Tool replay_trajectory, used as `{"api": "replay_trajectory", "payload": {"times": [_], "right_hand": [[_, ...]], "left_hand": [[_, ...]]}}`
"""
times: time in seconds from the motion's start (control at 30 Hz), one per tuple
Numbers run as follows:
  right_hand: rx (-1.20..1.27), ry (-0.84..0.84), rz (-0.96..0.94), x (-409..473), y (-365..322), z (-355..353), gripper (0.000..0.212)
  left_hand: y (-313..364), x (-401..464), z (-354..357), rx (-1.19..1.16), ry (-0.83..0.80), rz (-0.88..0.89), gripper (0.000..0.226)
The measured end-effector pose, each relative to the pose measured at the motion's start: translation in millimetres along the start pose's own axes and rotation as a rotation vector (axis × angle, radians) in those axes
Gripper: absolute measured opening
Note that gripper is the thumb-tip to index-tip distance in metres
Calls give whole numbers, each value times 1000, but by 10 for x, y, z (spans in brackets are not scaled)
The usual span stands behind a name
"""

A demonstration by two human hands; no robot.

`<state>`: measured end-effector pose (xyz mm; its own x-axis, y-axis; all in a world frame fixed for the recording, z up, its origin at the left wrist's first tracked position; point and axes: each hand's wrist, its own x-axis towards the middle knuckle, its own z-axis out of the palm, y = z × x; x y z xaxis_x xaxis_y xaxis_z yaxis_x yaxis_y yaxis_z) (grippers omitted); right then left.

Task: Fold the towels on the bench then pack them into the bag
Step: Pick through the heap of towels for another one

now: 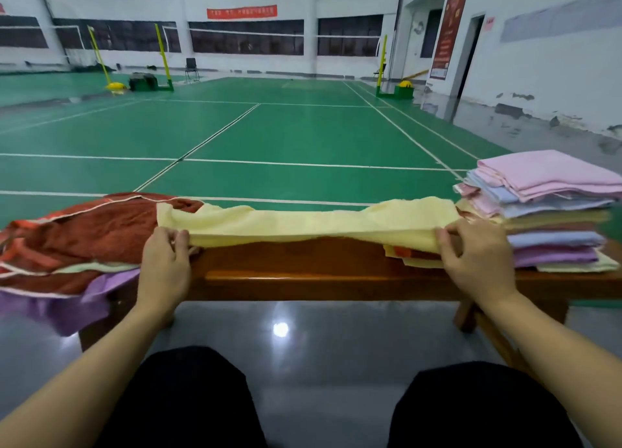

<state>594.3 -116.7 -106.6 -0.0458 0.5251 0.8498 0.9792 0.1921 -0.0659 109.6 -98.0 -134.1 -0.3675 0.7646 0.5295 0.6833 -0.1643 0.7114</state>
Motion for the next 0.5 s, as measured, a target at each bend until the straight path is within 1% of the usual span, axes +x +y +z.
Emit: {"api": "replay_trajectory", "payload": {"times": [0.07,0.1,0.13,0.2,0.27,0.33,0.4,0.5], "right_hand": [[-60,-90,-21,-163,57,80,47],[-80,-130,-16,-215,80,109,53],[-94,-162,-2,-240,88,125,57],[-105,-207,37,-245,114,143,63],[-101,-229,67,-219,121,146,63],[-102,-228,85,-182,111,160,61],[-105,-219,76,-152,88,194,58],[-112,-246,84,-93,69,260,51]], "left_hand": [[-208,-122,41,219,-46,23,20],[-279,-161,53,331,-74,-3,20],[-308,-197,57,394,-103,-68,19],[-283,-226,64,412,-143,-176,23],[-242,-225,63,428,-154,-188,28],[-213,-166,73,456,-137,-145,28],[-169,-78,115,480,-118,-43,24],[-3,43,248,455,-169,104,25]]}}
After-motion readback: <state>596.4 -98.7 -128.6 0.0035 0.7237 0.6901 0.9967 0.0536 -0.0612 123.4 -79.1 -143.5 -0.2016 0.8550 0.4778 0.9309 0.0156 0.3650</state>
